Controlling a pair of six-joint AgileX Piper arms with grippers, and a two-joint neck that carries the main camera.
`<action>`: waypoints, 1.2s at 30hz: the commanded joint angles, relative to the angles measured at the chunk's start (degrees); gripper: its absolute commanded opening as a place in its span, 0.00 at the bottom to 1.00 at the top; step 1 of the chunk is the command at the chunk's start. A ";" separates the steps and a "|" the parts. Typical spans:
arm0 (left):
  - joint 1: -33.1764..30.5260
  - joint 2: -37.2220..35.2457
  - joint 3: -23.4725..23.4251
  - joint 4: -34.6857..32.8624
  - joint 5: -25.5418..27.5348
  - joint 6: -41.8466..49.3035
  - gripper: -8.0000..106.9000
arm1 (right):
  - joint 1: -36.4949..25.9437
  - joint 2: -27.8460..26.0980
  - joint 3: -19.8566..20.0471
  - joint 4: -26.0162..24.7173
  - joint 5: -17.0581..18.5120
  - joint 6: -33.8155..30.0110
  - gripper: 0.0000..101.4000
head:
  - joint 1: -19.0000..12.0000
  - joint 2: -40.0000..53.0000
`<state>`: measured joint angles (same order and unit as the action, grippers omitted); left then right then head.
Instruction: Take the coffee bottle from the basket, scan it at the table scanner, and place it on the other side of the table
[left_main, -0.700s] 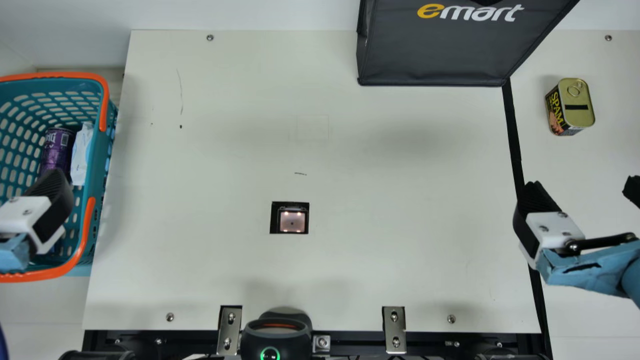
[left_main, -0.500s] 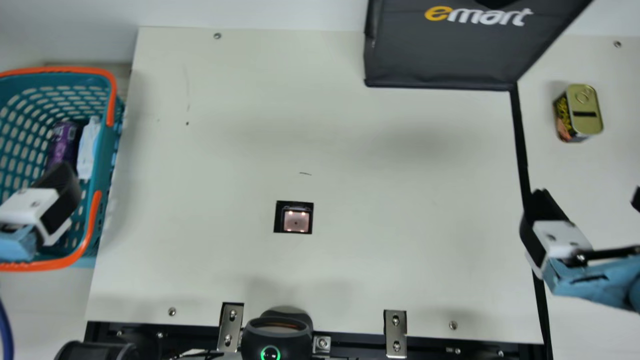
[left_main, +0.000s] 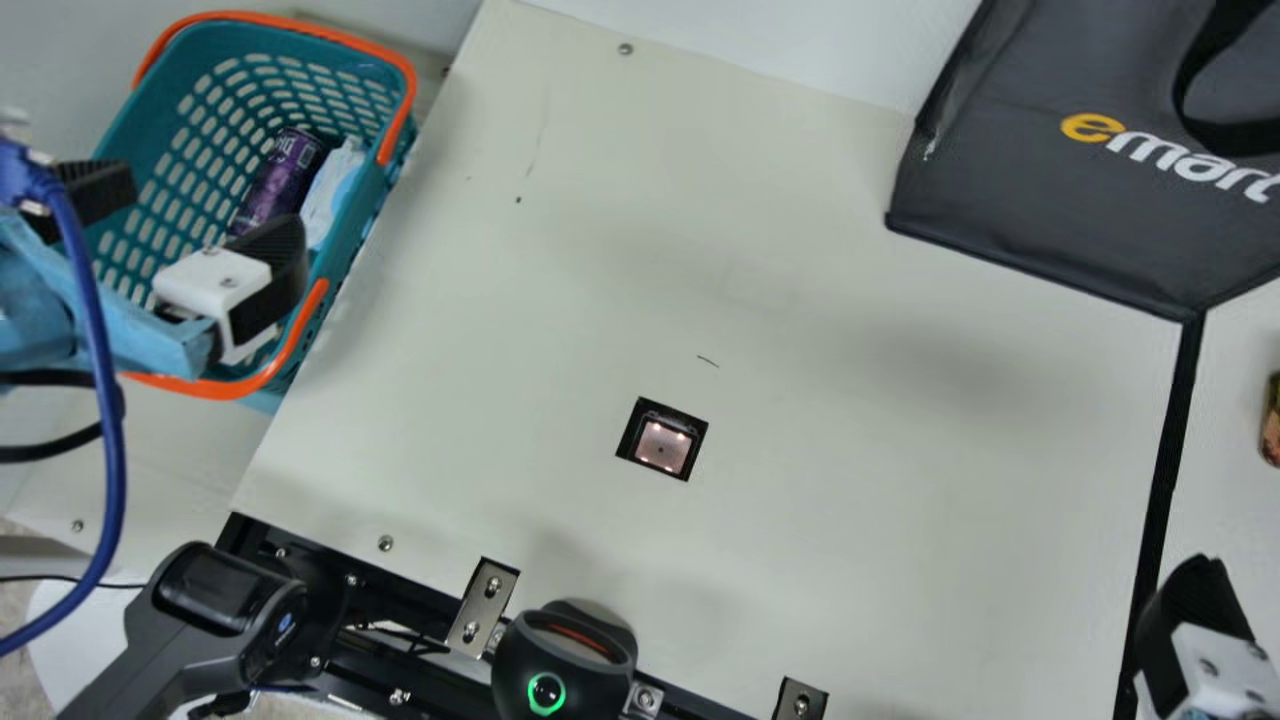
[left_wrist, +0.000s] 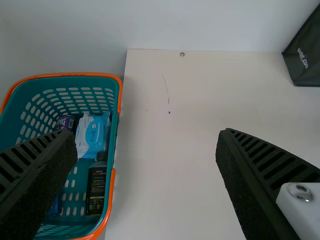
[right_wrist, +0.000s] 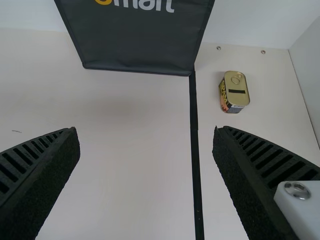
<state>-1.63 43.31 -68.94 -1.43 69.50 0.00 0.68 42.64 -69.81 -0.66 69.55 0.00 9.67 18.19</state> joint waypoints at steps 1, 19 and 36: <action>0.00 0.00 0.00 0.00 0.00 0.00 0.85 | 0.00 0.00 0.00 0.00 0.00 0.00 0.94 | -1.75 0.23; 12.75 6.01 -0.04 2.52 0.37 -8.45 0.85 | 0.00 0.00 0.00 0.00 0.06 0.00 0.94 | -1.75 0.23; 31.77 17.07 -0.16 -3.10 -1.92 3.47 0.85 | 0.00 0.00 0.00 0.00 0.06 0.00 0.94 | -1.75 0.23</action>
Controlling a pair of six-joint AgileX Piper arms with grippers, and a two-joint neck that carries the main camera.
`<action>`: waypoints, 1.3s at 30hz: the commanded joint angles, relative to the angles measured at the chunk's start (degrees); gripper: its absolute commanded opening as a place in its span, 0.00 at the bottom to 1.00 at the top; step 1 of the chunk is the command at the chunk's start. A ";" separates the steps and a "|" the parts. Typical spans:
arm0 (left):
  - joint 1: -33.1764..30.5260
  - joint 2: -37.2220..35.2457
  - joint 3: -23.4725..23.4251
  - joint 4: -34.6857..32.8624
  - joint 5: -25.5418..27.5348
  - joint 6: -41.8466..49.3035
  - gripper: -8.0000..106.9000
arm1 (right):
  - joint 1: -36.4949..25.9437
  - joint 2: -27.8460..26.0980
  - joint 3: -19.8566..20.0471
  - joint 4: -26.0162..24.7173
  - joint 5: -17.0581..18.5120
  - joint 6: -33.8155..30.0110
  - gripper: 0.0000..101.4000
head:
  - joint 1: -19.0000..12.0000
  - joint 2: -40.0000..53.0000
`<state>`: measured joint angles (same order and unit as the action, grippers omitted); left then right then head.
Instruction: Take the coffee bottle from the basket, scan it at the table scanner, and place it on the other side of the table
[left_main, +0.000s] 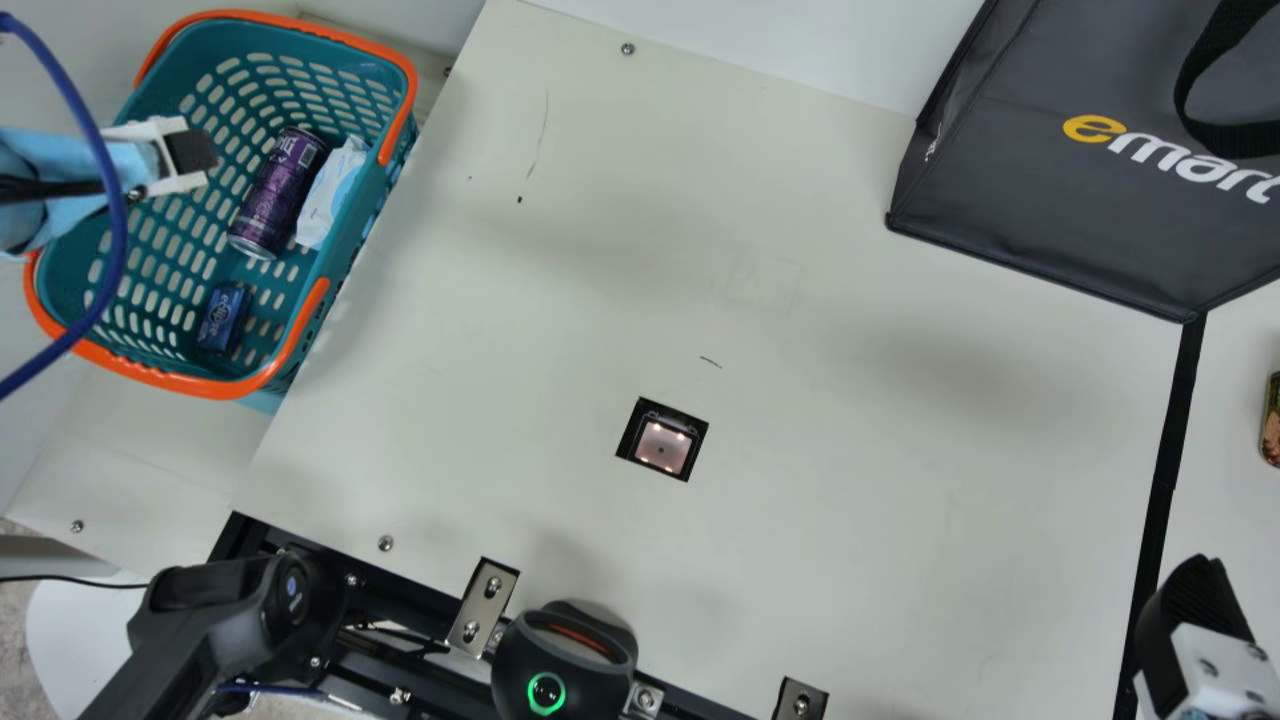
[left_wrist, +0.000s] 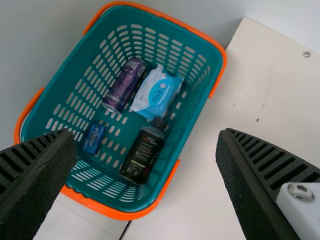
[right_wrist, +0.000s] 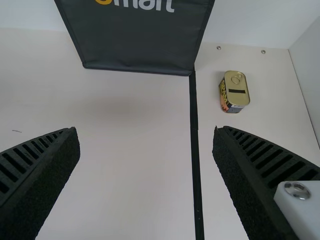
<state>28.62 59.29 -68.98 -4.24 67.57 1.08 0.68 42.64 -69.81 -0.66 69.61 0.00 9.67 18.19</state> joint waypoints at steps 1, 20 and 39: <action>2.26 2.01 -0.22 -0.52 -0.05 3.65 0.85 | 0.00 0.00 0.00 0.00 0.00 0.00 0.94 | -1.75 0.23; 7.66 21.27 -4.85 -1.95 -2.24 21.37 0.85 | 0.00 0.00 0.00 0.00 -0.10 0.00 0.94 | -1.75 0.23; 6.31 38.54 -12.55 -3.48 -4.62 29.25 0.85 | 0.00 0.00 0.00 0.00 -0.10 0.00 0.94 | -1.75 0.23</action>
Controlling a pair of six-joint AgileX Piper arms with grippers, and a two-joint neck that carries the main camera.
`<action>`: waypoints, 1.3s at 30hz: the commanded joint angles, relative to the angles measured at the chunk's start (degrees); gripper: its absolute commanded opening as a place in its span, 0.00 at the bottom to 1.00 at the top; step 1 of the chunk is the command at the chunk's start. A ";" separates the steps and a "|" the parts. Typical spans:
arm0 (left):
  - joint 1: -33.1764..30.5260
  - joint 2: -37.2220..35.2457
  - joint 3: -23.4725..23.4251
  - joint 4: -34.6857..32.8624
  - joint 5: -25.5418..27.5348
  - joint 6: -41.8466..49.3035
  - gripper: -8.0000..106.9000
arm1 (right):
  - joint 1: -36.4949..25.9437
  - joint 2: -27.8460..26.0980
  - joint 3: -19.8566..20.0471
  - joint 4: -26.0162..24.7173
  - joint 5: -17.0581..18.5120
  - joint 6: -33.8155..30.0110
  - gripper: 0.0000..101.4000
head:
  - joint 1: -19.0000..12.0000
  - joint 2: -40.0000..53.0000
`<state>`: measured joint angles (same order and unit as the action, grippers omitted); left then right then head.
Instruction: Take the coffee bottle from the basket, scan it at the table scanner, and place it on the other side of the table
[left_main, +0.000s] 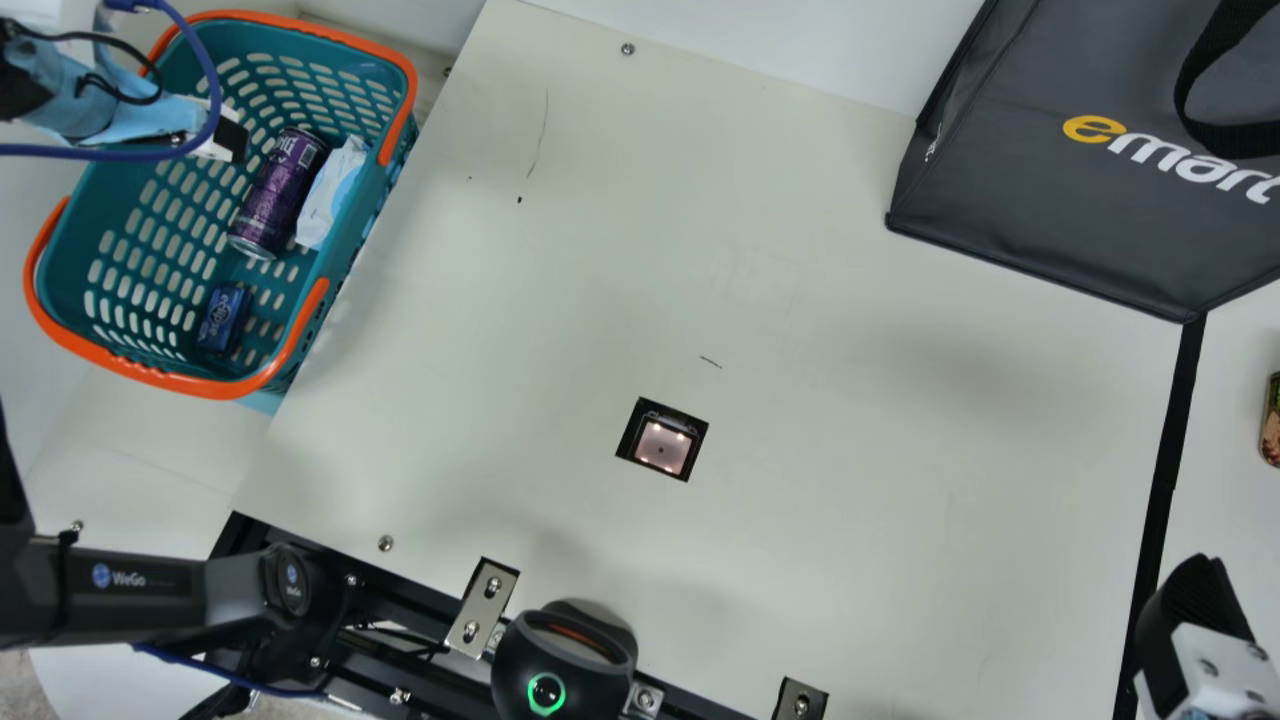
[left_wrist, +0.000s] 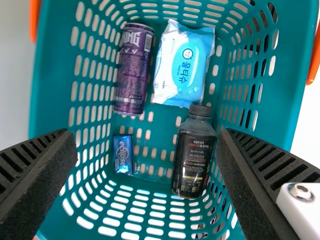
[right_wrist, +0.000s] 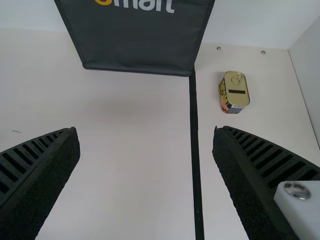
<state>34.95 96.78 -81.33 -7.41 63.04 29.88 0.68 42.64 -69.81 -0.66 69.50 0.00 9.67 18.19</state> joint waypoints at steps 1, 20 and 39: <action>0.02 1.79 -0.51 -0.68 -0.24 1.02 0.85 | 0.00 0.00 0.00 0.00 0.00 0.00 0.94 | -1.75 0.23; 1.10 12.30 3.45 -5.91 -7.65 9.79 0.85 | 0.00 0.00 0.00 0.00 0.07 0.00 0.94 | -1.75 0.23; 1.04 17.80 13.13 -10.78 -20.40 14.86 0.85 | 0.00 0.00 0.00 0.00 0.01 0.00 0.94 | -1.75 0.23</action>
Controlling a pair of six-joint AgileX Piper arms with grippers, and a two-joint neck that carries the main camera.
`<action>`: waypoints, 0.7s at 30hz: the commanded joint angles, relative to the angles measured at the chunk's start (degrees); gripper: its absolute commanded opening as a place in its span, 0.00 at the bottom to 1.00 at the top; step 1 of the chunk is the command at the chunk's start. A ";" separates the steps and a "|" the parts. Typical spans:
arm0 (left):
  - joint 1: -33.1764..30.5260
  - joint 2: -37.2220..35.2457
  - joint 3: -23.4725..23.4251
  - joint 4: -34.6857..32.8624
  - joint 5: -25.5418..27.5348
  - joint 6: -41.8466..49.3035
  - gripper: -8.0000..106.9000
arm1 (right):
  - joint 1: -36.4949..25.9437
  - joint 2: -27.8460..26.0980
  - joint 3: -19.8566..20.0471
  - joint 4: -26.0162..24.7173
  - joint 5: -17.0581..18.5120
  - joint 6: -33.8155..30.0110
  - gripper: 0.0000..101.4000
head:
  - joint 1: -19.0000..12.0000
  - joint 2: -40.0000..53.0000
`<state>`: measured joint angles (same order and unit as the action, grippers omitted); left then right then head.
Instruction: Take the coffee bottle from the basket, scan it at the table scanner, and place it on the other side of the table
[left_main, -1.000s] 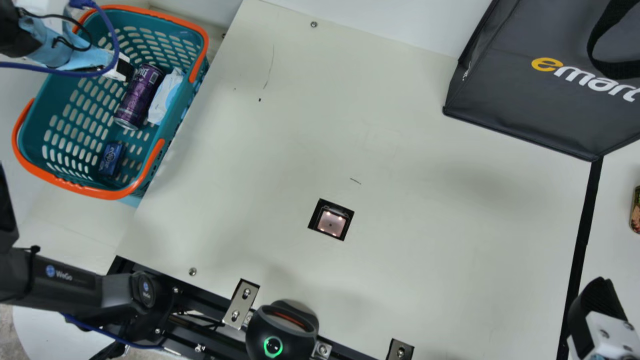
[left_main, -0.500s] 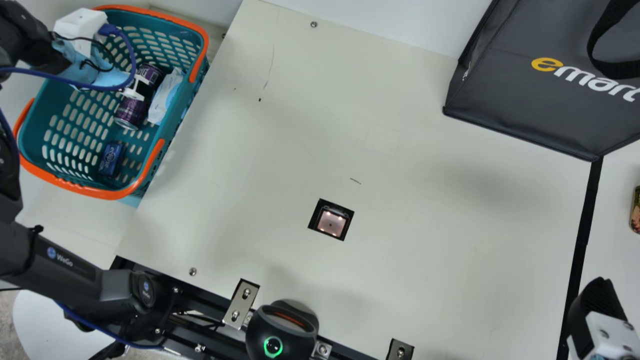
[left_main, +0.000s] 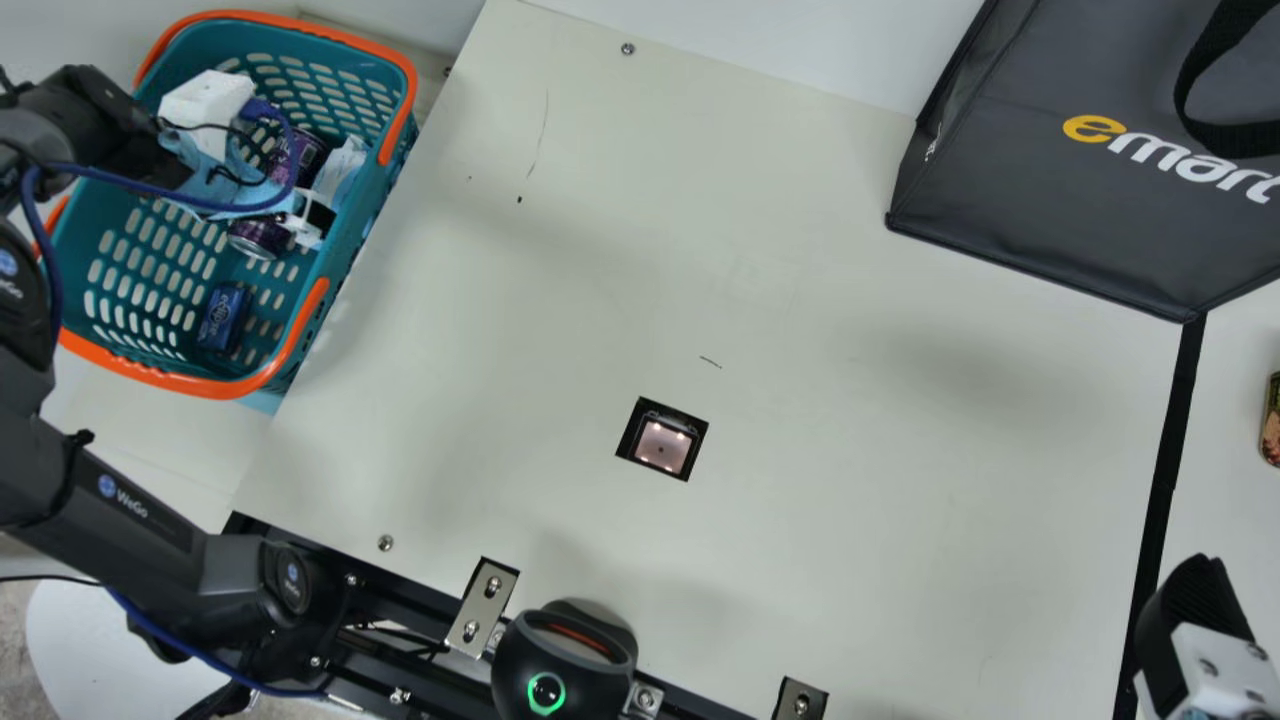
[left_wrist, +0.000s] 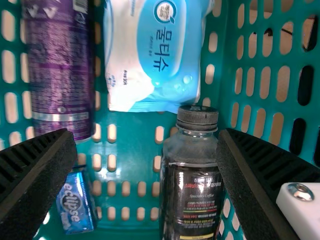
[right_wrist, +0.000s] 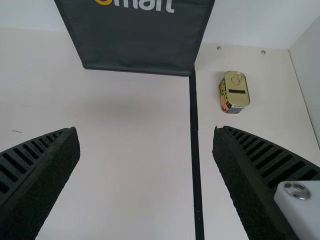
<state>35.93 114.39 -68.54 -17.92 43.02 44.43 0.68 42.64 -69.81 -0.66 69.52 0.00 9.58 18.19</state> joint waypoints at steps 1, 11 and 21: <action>0.09 0.45 0.71 -0.55 -0.81 0.51 0.85 | 0.00 0.00 0.00 0.00 0.00 0.00 0.94 | -1.66 0.23; 1.06 3.36 2.32 -3.85 -1.84 3.31 0.85 | 0.00 0.00 0.00 0.00 0.00 0.00 0.94 | -1.66 0.23; 2.34 5.65 1.40 -7.35 0.17 7.84 0.85 | 0.00 0.00 0.00 0.00 -0.05 0.00 0.94 | -1.66 0.23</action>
<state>38.26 119.89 -67.06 -25.10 43.08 51.74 0.68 42.64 -69.81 -0.66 69.47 0.00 9.67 18.19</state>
